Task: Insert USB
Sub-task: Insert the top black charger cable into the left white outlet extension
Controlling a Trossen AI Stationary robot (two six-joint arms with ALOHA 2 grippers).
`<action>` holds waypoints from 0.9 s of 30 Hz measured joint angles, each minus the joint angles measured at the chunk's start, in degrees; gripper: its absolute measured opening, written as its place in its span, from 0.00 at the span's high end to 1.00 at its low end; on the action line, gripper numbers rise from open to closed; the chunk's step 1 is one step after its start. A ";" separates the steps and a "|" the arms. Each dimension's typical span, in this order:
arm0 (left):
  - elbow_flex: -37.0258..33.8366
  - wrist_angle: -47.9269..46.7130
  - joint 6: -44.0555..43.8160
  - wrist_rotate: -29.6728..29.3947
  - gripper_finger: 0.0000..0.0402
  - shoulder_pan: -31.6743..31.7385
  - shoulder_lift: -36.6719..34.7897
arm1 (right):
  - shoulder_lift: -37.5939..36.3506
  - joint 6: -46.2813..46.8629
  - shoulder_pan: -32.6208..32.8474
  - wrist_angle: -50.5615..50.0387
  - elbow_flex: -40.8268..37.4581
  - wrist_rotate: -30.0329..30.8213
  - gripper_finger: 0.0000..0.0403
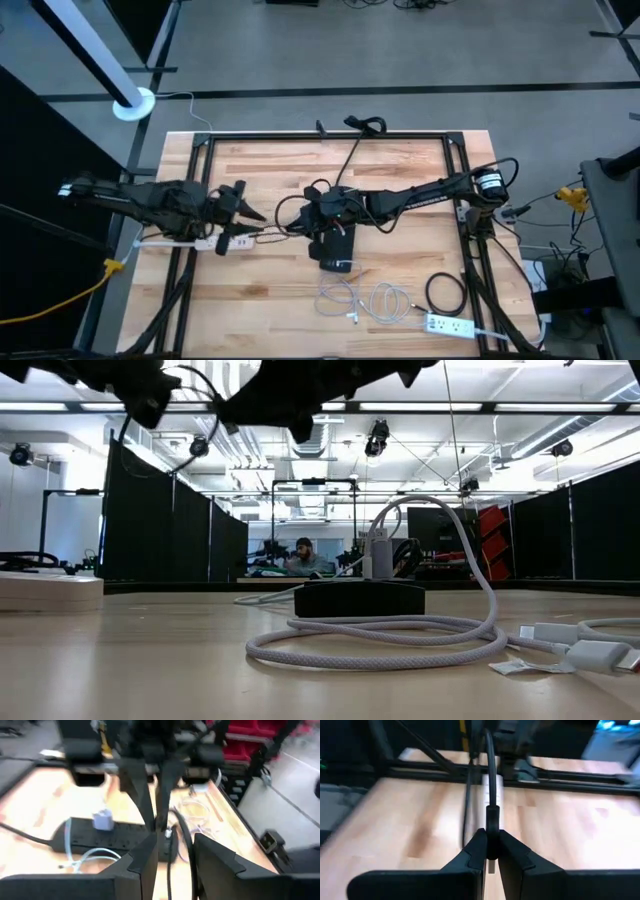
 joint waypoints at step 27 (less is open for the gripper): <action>-31.45 64.07 -2.29 -29.70 0.74 0.11 4.12 | 10.79 -48.15 5.22 28.01 3.17 45.09 0.96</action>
